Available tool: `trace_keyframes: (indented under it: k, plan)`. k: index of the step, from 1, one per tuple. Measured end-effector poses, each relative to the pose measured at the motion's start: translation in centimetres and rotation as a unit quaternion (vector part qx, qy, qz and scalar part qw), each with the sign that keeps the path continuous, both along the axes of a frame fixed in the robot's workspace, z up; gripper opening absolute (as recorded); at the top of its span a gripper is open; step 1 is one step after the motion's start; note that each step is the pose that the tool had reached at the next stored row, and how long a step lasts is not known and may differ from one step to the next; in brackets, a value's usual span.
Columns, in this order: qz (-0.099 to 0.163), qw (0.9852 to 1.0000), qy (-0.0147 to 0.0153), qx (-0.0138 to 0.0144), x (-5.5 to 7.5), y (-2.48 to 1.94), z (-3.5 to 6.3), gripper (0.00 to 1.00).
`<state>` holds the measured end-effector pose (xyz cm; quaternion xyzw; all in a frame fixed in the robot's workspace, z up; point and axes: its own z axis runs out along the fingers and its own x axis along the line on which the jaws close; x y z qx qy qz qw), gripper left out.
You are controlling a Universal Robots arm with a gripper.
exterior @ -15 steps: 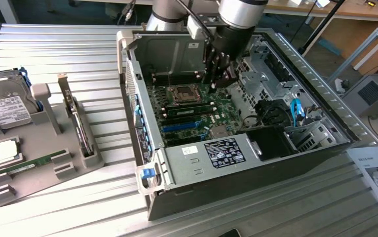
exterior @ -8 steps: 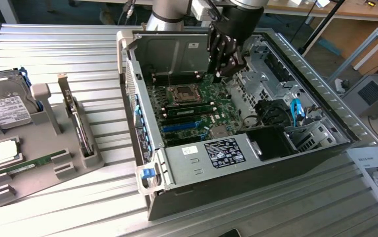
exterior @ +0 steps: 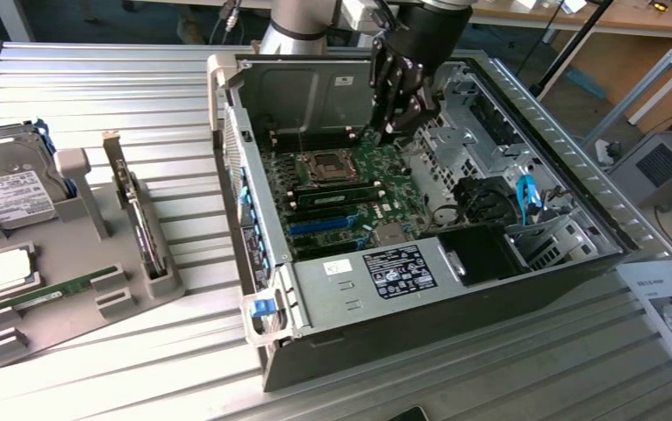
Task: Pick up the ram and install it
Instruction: 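Insert the ram into the slot, then press down the ram until it locks into place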
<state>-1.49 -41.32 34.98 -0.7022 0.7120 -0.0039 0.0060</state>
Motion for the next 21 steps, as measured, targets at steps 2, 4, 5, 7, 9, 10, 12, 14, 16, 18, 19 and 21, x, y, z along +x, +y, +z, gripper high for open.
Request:
trace_keyframes:
  k: [2, 4, 5, 7, 9, 10, 12, 14, 16, 18, 19, 21]
  plan:
    - [0.0, 1.0, -0.0001, 0.0001, 0.0, 0.0, 0.32, 0.38]
    - [0.0, 1.0, -0.0001, 0.0001, 0.0, 0.0, 0.57, 0.38]
    - [0.0, 1.0, -0.0001, 0.0002, 0.0, 0.0, 0.59, 0.38]
    - [0.0, 1.0, -0.0001, 0.0002, 0.0, 0.0, 0.59, 0.38]
    - [0.0, 1.0, -0.0001, 0.0002, 0.0, 0.0, 0.59, 0.38]
    - [0.0, 1.0, -0.0001, 0.0002, 0.0, 0.0, 0.59, 0.38]
    - [0.0, 1.0, -0.0001, 0.0001, 0.0, 0.0, 0.6, 0.38]
    - [0.0, 1.0, -0.0001, 0.0002, 0.0, 0.0, 0.59, 0.38]
    - [0.0, 1.0, -0.0001, 0.0002, 0.0, 0.0, 0.59, 0.38]
    - [0.0, 1.0, -0.0001, 0.0002, 0.0, 0.0, 0.59, 0.38]
    - [0.0, 1.0, -0.0001, 0.0002, 0.0, 0.0, 0.59, 0.38]
    - [0.0, 1.0, -0.0001, 0.0002, 0.0, 0.0, 0.59, 0.29]
